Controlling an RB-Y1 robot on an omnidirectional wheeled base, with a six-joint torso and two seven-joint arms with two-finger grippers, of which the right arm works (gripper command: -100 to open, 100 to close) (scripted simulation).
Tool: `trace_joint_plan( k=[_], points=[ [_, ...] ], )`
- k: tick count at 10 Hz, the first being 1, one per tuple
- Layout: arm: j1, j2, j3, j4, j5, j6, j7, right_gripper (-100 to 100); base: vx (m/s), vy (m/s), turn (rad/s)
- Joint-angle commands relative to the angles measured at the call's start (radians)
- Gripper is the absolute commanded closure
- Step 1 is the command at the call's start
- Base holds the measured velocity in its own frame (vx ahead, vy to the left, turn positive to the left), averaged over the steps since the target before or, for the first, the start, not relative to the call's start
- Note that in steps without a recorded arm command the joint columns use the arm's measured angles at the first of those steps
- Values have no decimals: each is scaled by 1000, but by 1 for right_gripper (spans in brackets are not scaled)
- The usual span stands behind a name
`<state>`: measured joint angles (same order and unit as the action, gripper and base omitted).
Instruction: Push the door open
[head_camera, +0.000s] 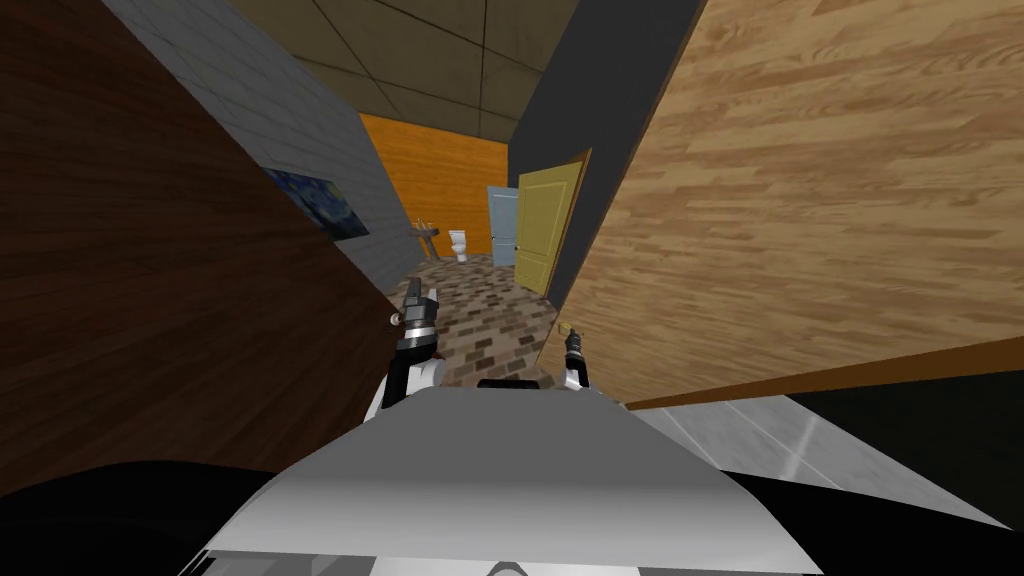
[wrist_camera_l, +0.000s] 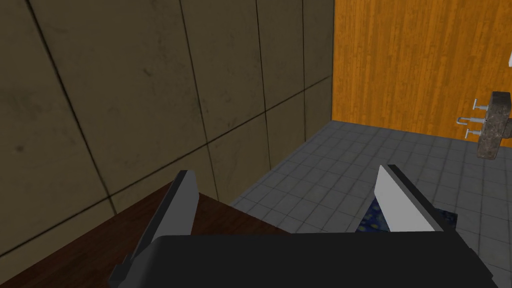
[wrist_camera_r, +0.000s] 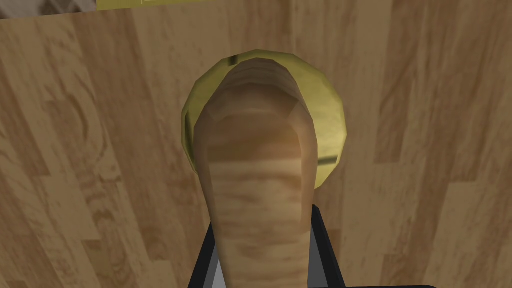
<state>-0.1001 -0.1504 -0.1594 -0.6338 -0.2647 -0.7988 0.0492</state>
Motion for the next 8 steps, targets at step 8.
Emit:
trace_joint_plan(
  k=[8],
  points=[
    [11, -9, -75, -4, -46, -1, 31, 100, 190, 31, -51]
  ],
)
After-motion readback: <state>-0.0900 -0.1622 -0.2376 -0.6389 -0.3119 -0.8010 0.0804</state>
